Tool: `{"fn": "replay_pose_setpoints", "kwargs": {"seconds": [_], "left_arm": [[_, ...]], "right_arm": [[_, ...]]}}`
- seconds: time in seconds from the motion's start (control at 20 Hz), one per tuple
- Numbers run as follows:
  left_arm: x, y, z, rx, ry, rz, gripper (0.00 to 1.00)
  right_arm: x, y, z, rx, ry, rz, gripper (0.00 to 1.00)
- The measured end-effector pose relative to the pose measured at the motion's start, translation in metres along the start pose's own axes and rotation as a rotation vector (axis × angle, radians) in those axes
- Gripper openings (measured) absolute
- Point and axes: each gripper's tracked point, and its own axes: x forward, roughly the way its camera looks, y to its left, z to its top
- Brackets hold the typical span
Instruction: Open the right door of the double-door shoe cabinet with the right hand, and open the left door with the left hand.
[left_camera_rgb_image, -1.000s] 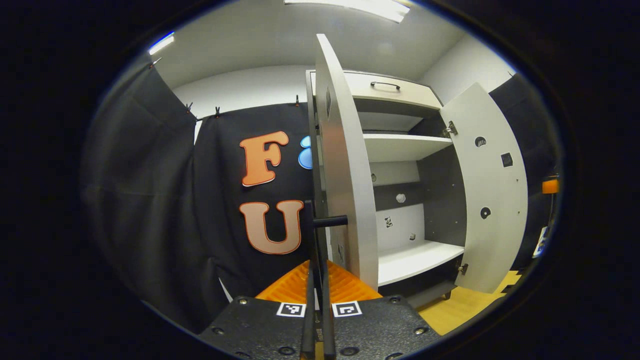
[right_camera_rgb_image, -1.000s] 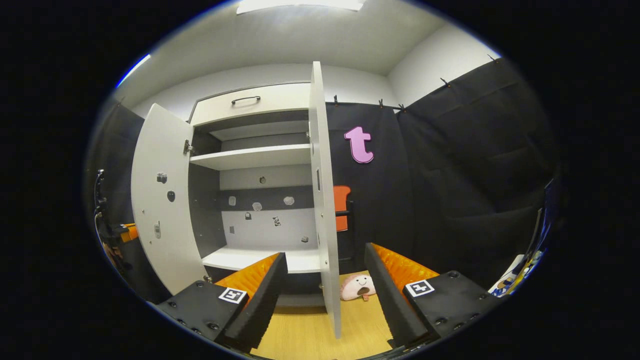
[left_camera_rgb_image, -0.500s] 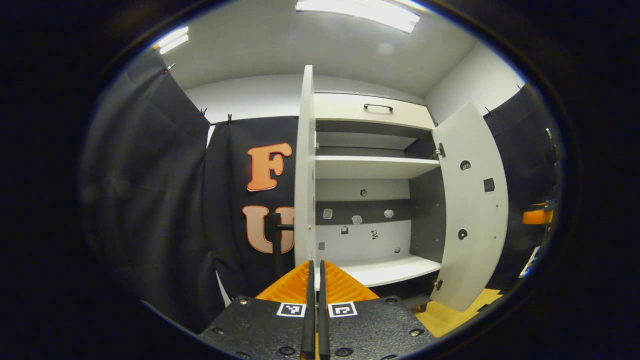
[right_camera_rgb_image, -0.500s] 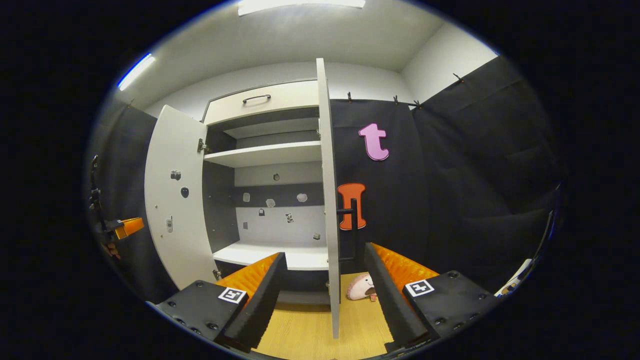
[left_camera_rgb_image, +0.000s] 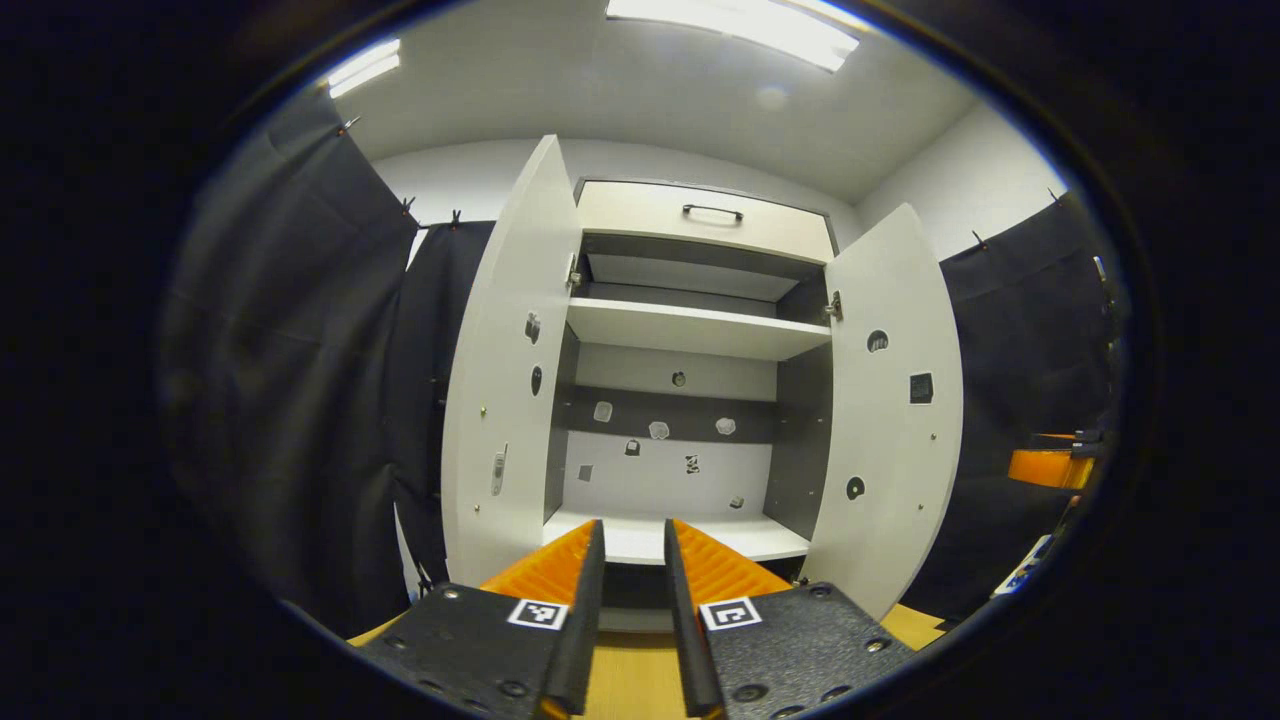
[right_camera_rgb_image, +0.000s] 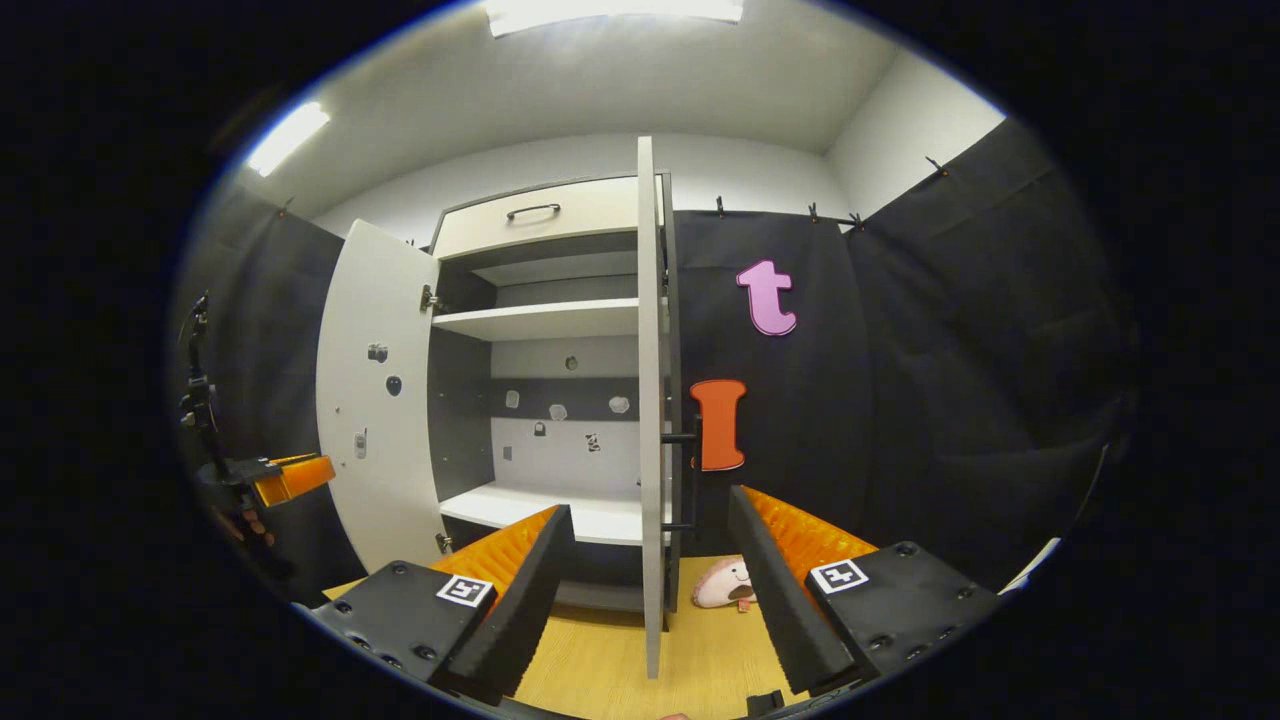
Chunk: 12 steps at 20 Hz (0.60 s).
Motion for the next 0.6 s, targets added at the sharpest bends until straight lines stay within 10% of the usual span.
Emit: {"fn": "replay_pose_setpoints", "kwargs": {"seconds": [0.05, 0.1, 0.25, 0.6], "left_arm": [[-0.002, -0.009, -0.003, 0.009, 0.005, -0.006, 0.59], [-0.004, -0.017, -0.006, 0.011, 0.011, -0.014, 0.55], [-0.007, -0.034, -0.014, -0.008, 0.030, -0.027, 0.89], [-0.011, -0.024, -0.003, -0.087, -0.032, 0.001, 0.94]], "right_arm": [[-0.002, 0.002, -0.002, 0.002, 0.004, 0.017, 1.00], [-0.005, 0.003, -0.005, 0.004, 0.009, 0.030, 1.00], [-0.010, 0.006, -0.010, 0.020, 0.012, 0.049, 0.99], [-0.013, 0.008, -0.017, 0.056, 0.020, 0.053, 0.99]]}}
